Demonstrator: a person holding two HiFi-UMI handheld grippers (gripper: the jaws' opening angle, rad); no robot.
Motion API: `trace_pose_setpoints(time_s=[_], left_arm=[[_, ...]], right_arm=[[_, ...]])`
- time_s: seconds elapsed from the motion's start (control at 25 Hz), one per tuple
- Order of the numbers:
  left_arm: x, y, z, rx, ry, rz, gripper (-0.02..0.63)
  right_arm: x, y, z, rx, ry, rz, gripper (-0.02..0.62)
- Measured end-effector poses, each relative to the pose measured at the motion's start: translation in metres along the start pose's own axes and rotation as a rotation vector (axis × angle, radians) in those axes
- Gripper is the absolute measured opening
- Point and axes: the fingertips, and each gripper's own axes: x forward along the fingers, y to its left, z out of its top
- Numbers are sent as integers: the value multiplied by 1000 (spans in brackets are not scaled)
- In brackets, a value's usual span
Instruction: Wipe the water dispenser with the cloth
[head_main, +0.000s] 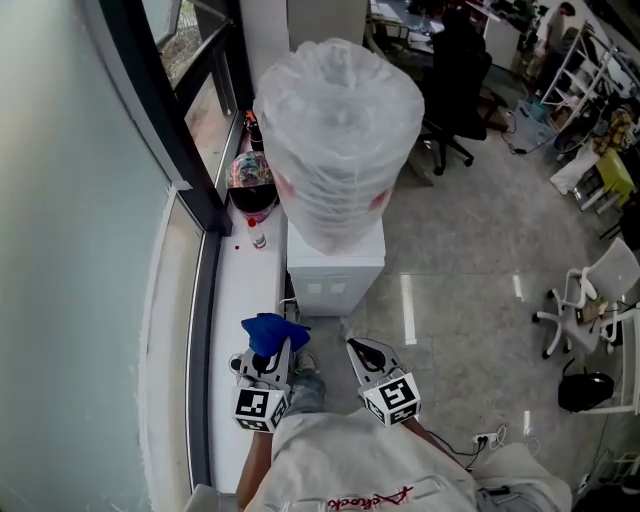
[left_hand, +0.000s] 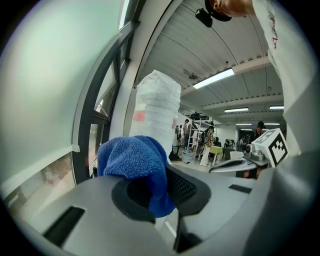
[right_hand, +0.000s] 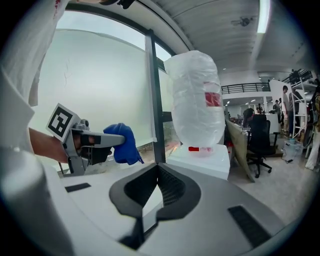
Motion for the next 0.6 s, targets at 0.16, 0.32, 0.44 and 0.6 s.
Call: trace_pose_setpoints(time_s=[0.16, 0.32, 0.44, 0.6], left_arm=[[32, 36, 19, 3, -12, -3, 58], [67, 72, 37, 18, -18, -19, 58], [92, 95, 48, 34, -20, -37, 58], [125, 120, 62, 54, -26, -59, 58]], right_arm=[[40, -10, 19, 2, 1, 5, 14], [77, -23, 36, -2, 3, 0, 14], [100, -34, 48, 1, 0, -17, 15], [126, -50, 59, 5, 1, -39, 14]])
